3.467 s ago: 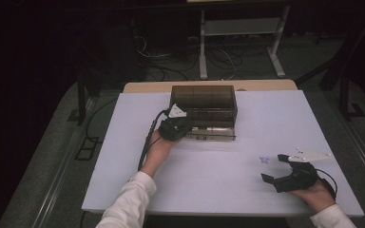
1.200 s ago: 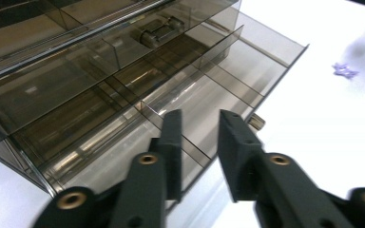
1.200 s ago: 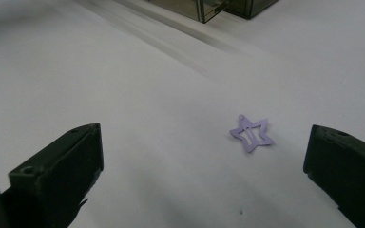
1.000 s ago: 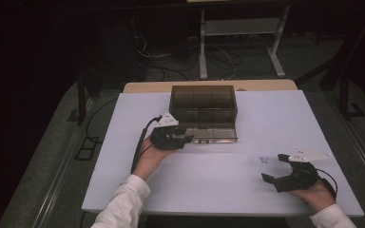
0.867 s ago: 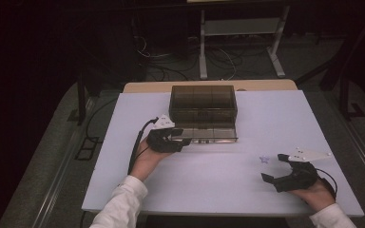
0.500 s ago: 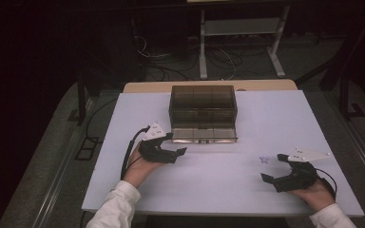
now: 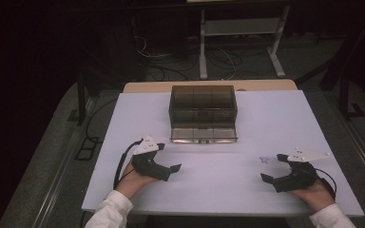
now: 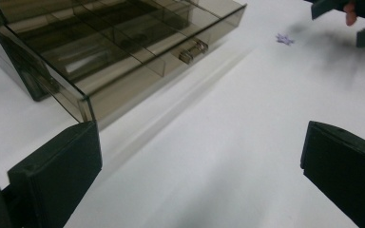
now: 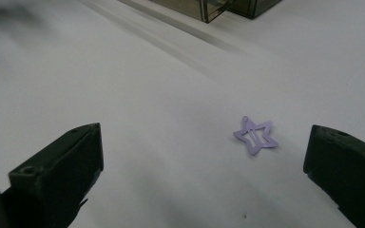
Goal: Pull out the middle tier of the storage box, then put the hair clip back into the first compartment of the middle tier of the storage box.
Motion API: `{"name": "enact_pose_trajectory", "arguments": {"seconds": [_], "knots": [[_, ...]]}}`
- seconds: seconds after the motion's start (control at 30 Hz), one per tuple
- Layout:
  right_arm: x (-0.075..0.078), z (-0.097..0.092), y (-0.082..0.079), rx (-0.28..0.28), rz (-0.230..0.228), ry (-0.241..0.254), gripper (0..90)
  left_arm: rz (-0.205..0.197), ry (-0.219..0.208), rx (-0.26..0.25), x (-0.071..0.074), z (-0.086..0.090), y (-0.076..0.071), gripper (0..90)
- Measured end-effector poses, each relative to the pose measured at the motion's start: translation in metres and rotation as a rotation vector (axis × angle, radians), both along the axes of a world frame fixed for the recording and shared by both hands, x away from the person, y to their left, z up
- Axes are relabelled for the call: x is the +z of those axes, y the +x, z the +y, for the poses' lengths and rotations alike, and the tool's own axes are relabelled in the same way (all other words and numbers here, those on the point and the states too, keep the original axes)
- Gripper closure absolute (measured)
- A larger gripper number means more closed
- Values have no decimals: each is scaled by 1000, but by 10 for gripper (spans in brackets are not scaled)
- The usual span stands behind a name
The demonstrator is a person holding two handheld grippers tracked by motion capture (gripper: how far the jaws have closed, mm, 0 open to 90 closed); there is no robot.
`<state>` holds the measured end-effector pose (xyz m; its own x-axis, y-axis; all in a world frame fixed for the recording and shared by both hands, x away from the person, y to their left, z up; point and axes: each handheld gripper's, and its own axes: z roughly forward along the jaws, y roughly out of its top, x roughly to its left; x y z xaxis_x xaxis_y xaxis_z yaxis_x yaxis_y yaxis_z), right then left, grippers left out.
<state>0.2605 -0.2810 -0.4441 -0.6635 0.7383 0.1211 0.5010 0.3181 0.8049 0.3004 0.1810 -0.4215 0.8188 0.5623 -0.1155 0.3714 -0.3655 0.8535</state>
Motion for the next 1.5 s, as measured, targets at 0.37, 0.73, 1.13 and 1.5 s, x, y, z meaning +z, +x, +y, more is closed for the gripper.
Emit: {"name": "enact_pose_trajectory", "arguments": {"seconds": [0.37,0.73,1.13,1.5], "knots": [[0,0,0,1,-1,-2,0,-16,-7,-13,-8,5,-14,0],[-1,2,1,11,4,-3,0,-16,-13,-2,-8,6,-12,0],[7,3,14,27,-5,-1,0,-12,-14,-4,-8,5,-12,0],[14,4,28,52,4,1,0,-11,-14,-8,-8,4,-12,0]]}}
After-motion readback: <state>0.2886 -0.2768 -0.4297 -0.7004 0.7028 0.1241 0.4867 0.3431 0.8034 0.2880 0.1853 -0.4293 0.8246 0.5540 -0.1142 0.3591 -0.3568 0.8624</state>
